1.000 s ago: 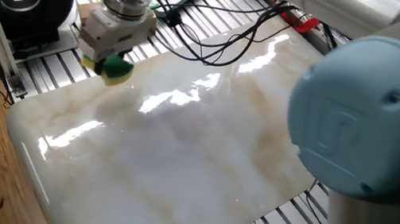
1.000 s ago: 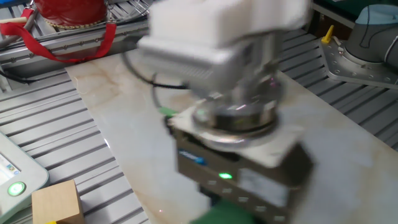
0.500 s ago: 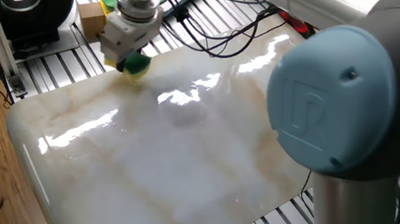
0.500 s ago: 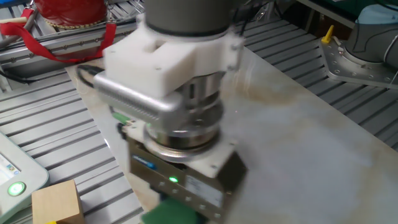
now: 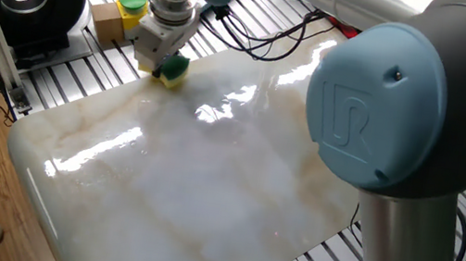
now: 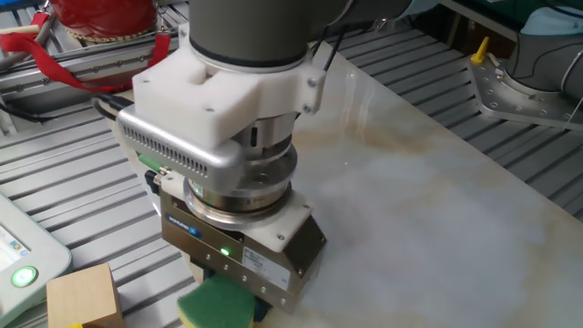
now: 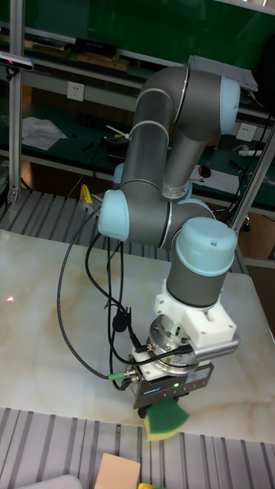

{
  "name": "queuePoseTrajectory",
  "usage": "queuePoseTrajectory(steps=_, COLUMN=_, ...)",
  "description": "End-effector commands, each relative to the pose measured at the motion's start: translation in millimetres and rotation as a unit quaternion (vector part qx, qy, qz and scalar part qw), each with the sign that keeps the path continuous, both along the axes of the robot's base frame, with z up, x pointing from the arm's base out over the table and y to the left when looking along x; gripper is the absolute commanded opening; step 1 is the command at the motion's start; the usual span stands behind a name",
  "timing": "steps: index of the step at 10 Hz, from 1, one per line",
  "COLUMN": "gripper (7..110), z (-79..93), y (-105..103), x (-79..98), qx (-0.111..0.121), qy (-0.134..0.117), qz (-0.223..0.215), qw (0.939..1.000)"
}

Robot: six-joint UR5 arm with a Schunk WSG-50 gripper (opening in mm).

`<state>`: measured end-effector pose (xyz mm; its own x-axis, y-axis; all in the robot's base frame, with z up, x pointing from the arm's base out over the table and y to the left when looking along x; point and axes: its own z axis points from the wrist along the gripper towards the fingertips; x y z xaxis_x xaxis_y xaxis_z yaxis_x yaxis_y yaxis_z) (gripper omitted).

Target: Clean the tabletop with a sponge

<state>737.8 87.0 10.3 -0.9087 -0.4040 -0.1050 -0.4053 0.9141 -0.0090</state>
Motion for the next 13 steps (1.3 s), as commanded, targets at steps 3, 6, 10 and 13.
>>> queuePoseTrajectory(steps=3, gripper=7, z=-10.0, y=-7, x=9.7, qx=-0.013, qy=-0.024, qz=-0.026, qw=0.9993)
queuePoseTrajectory(steps=6, gripper=7, z=0.4, y=3, x=12.2, qx=-0.003, qy=-0.037, qz=-0.053, qw=0.9979)
queuePoseTrajectory(steps=10, gripper=7, z=-16.4, y=6, x=-6.8, qx=-0.010, qy=-0.011, qz=-0.052, qw=0.9985)
queuePoseTrajectory(steps=13, gripper=7, z=-18.3, y=10, x=-21.3, qx=-0.005, qy=0.021, qz=-0.050, qw=0.9985)
